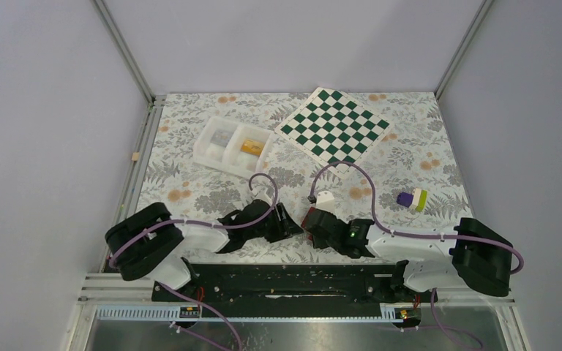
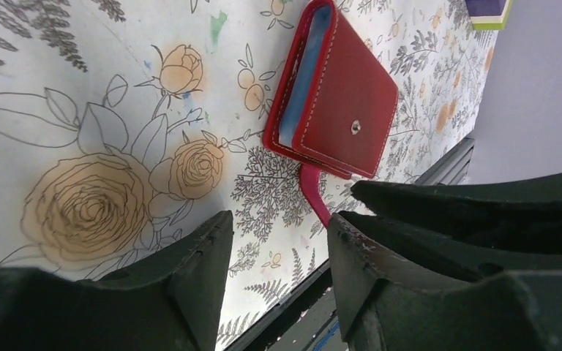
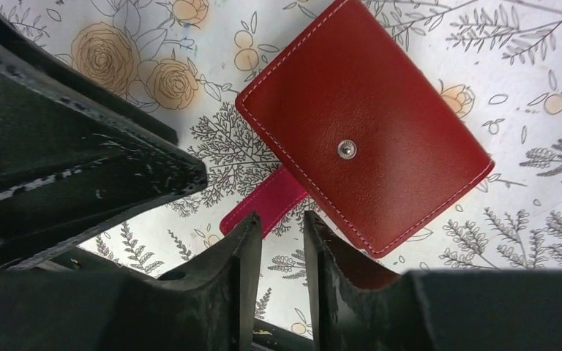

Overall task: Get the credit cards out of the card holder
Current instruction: Open the card holder at the center of the board.

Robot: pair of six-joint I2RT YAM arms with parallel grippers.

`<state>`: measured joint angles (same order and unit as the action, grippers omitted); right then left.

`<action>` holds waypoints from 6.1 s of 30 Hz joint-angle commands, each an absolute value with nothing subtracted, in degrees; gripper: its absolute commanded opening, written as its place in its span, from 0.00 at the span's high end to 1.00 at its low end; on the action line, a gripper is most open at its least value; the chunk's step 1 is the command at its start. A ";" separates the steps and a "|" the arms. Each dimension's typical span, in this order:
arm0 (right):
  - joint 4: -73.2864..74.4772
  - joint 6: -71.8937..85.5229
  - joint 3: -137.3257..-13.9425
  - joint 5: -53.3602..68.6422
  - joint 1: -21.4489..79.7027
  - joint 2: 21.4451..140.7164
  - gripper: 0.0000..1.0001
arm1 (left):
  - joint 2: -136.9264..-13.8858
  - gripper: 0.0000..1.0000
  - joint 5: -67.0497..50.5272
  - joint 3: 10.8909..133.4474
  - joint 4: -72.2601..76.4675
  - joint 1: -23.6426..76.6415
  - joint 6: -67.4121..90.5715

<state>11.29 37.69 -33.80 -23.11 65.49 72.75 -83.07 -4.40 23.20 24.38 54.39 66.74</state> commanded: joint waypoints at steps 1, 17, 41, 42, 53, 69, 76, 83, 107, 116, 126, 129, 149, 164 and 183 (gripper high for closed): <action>9.56 42.52 -32.75 -21.31 64.87 73.03 0.67 | -87.73 0.50 -7.84 24.08 35.93 54.94 70.69; 7.36 48.41 -27.76 -24.02 64.86 69.08 0.74 | -92.09 0.52 -5.54 23.53 36.52 59.42 76.37; 19.79 37.66 -34.47 -26.41 64.38 57.83 0.28 | -78.63 1.00 -10.10 27.23 18.44 53.66 56.89; 19.00 36.26 -34.51 -25.87 64.31 57.75 0.26 | -78.04 1.00 -10.78 27.17 17.71 53.62 56.19; 8.90 23.71 -36.12 -20.34 61.20 65.06 0.23 | -77.09 1.00 -15.60 25.99 16.26 52.60 54.94; -5.67 18.27 -32.20 -11.94 61.23 71.81 0.19 | -68.38 1.00 -13.77 23.44 12.32 50.21 55.20; -5.08 19.53 -32.54 -15.92 61.19 72.40 0.29 | -67.75 1.00 -12.79 23.29 10.88 50.10 54.62; -4.42 19.82 -32.55 -16.98 61.25 72.07 0.45 | -67.99 1.00 -12.33 23.55 9.52 50.03 54.22; -3.70 17.45 -34.20 -19.23 61.26 74.76 0.35 | -65.40 1.00 -12.14 23.34 7.78 49.59 54.70; -3.84 18.76 -32.56 -22.48 61.26 71.23 0.60 | -65.24 1.00 -11.54 22.41 6.56 49.28 54.42; -4.99 19.26 -33.05 -22.87 61.17 72.48 0.73 | -64.43 1.00 -10.86 20.28 6.67 48.98 54.53; -5.19 19.14 -33.83 -22.66 61.17 73.62 0.66 | -63.85 1.00 -10.39 19.67 6.23 48.88 54.24; -6.58 18.78 -39.51 -14.46 56.99 79.93 0.53 | -63.43 1.00 -10.34 17.25 5.76 47.98 52.56; -0.43 37.19 -34.88 -3.05 48.69 76.34 1.00 | -56.42 1.00 -7.91 16.40 3.98 47.02 52.04; 15.22 43.68 -34.66 -8.12 48.70 65.51 0.54 | -54.36 1.00 -7.88 20.62 -1.75 46.92 47.55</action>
